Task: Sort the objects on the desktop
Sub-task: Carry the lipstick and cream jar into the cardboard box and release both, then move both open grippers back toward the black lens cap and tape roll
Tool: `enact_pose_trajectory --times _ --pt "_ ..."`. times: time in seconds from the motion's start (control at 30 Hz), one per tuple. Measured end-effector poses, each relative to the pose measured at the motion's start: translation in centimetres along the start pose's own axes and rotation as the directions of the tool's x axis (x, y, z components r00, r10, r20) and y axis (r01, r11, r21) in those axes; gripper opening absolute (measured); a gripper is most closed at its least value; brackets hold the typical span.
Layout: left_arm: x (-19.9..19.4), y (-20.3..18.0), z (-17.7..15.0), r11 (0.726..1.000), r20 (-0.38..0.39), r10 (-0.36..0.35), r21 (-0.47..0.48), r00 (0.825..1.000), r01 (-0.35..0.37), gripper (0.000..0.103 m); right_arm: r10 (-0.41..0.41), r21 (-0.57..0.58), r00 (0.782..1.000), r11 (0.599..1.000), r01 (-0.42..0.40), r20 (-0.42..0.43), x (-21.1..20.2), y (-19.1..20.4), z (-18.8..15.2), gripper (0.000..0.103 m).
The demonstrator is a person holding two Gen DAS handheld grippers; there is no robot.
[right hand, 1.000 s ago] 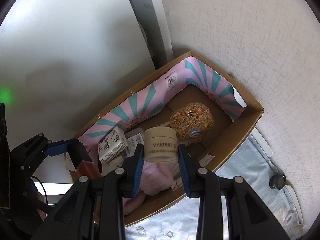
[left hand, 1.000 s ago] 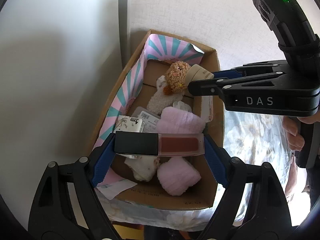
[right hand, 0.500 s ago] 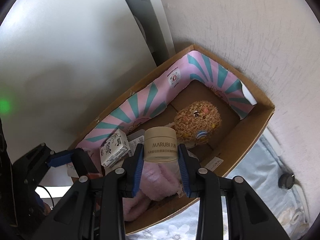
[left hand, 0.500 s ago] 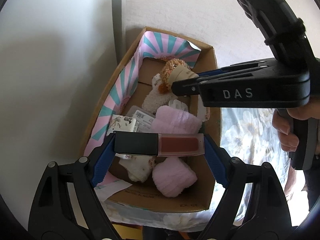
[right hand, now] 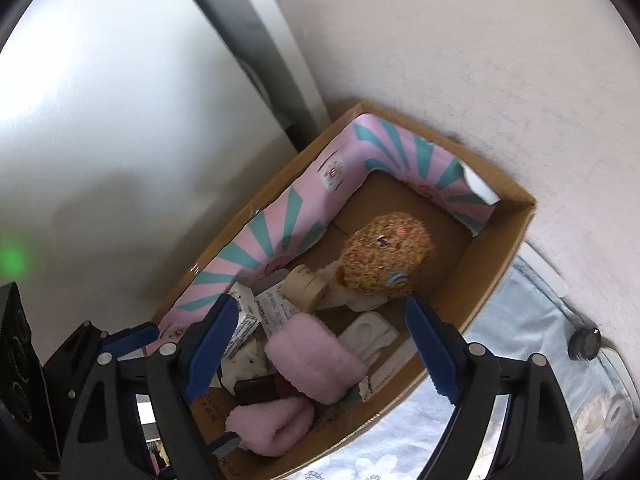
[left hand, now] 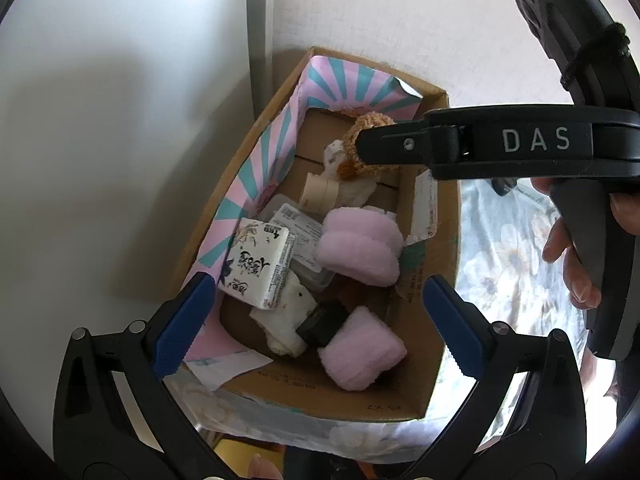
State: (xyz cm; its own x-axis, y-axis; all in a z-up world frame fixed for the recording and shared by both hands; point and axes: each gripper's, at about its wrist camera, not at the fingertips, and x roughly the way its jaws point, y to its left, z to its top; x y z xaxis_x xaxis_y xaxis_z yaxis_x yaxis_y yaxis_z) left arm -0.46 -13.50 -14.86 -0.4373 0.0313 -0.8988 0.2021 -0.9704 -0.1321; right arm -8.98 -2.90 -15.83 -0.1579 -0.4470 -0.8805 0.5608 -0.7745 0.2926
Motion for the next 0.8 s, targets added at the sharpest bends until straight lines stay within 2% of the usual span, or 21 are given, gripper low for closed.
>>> enact_pose_trajectory --times 0.3,0.43,0.8 --pt "-1.1 -0.5 0.2 0.999 0.013 -0.037 0.018 0.999 0.037 0.103 -0.008 0.059 0.996 0.998 0.004 0.084 -3.9 -1.9 -0.5 0.083" --pt "-1.7 -1.0 0.2 0.997 0.017 -0.072 0.012 0.997 0.072 0.103 -0.052 0.057 0.992 0.997 0.046 0.117 -5.6 -2.7 -1.3 0.083" --pt "-2.2 -4.3 1.0 0.995 0.009 -0.067 0.069 0.998 0.066 0.103 -0.178 0.112 0.970 0.981 0.161 0.168 -9.4 -7.0 -5.3 0.083"
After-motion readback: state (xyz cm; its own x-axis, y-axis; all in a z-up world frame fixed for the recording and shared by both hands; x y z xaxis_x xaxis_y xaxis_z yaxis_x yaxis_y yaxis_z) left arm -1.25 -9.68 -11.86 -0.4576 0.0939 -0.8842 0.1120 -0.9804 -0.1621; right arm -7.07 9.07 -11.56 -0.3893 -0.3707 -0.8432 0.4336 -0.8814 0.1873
